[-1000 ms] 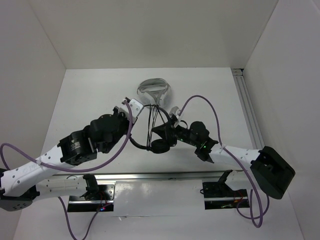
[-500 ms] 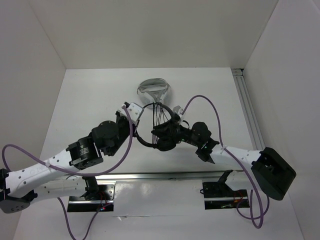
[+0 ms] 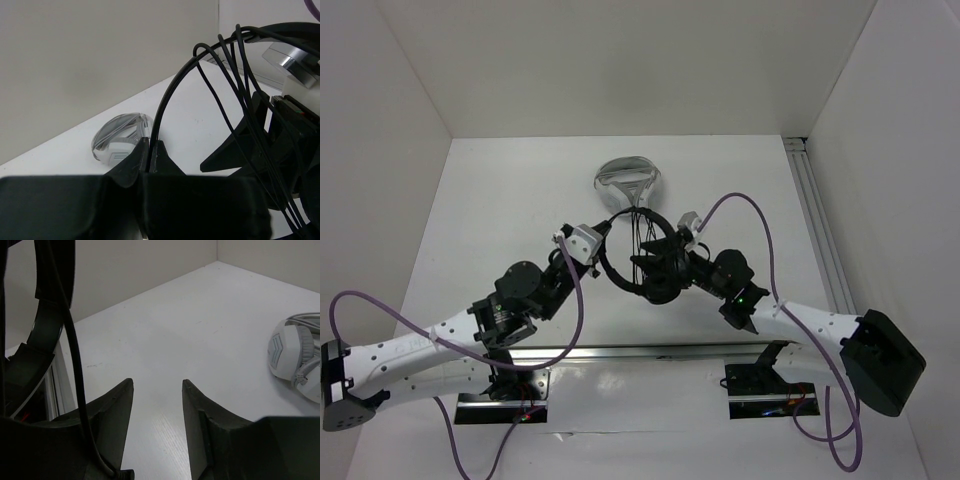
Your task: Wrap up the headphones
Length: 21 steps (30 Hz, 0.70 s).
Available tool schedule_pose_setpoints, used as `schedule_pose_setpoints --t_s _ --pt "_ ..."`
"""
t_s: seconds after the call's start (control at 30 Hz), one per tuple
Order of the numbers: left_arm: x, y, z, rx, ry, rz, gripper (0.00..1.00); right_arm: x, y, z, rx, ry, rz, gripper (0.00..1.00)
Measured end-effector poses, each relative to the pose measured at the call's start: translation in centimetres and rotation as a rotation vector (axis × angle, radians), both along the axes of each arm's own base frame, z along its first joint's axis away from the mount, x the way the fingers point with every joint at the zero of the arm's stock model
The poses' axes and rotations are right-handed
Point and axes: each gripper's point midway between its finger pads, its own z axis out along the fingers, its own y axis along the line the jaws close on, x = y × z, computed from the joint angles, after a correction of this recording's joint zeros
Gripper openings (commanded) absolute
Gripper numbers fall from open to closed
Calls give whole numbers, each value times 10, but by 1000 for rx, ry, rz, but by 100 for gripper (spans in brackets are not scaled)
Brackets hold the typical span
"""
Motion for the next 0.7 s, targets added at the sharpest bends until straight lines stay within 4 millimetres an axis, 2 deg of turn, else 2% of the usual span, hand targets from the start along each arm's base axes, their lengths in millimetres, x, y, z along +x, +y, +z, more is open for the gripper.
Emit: schedule_pose_setpoints --t_s 0.13,0.23,0.3,0.37,0.43,0.57,0.67,0.7 --pt "-2 -5 -4 3 -18 -32 0 2 -3 -5 -6 10 -24 58" --pt "-5 -7 -3 7 -31 -51 0 9 -8 -5 -2 14 -72 57" --pt "-6 -6 0 0 -39 -60 0 15 -11 -5 0 14 -104 47" --pt "-8 -5 -1 -4 -42 -62 0 20 -15 -4 2 9 -127 18" --pt "-7 -4 -7 2 -36 -60 0 25 -18 -5 3 11 -142 3" --pt "-1 0 -28 6 14 -7 0 33 -15 -29 -36 68 -148 3" --pt "8 2 -47 10 68 57 0 35 -10 -51 -71 128 -134 10" --pt "10 2 -53 13 83 77 0 34 -8 -58 -81 147 -126 15"
